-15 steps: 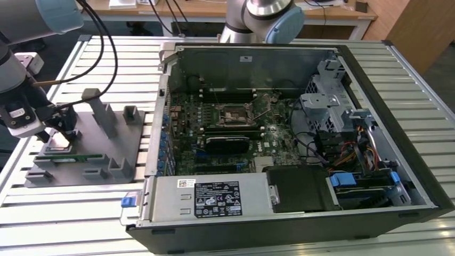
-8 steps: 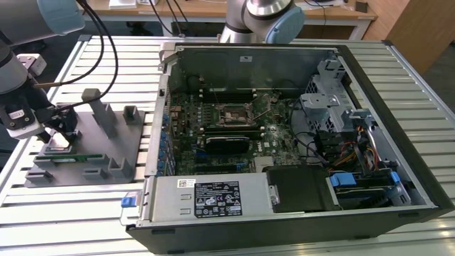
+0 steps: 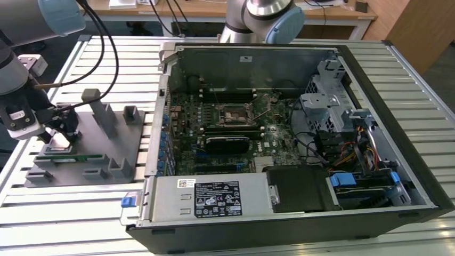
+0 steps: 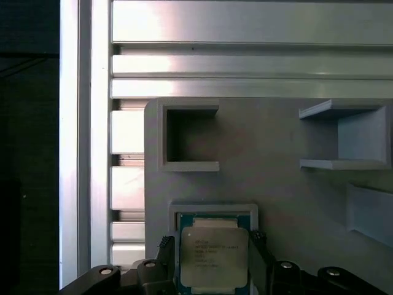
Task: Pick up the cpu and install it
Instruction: 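Pick up the cpu and move it towards the insertion slot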
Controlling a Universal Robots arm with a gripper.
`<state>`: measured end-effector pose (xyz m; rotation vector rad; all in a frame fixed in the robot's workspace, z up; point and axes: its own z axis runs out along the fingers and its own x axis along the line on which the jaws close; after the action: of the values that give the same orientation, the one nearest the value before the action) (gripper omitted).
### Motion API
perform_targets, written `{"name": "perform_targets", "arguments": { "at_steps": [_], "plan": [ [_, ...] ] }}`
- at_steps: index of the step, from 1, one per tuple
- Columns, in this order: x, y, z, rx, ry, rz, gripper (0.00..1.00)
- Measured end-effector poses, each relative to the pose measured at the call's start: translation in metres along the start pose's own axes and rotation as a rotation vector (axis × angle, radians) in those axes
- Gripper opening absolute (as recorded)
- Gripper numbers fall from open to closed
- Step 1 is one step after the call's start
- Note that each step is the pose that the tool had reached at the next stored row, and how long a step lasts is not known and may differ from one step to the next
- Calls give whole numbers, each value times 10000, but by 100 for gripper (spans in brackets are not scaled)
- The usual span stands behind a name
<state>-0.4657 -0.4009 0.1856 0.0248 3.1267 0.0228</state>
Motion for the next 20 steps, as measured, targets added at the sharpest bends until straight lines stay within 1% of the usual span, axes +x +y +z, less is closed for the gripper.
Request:
{"name": "perform_targets", "arguments": {
  "at_steps": [5, 9, 10, 11, 13, 16, 20],
  "plan": [
    [0, 0, 0, 23, -1, 5, 59],
    [-1, 0, 0, 116, -4, 17, 59],
    [-2, 0, -2, 128, 0, 16, 57],
    [-2, 0, -2, 130, 0, 16, 53],
    [-5, 1, -7, 130, -3, 17, 53],
    [-9, 1, -36, 130, 8, 16, 53],
    [-18, 1, -61, 112, 53, 18, 53]
  ]
}}
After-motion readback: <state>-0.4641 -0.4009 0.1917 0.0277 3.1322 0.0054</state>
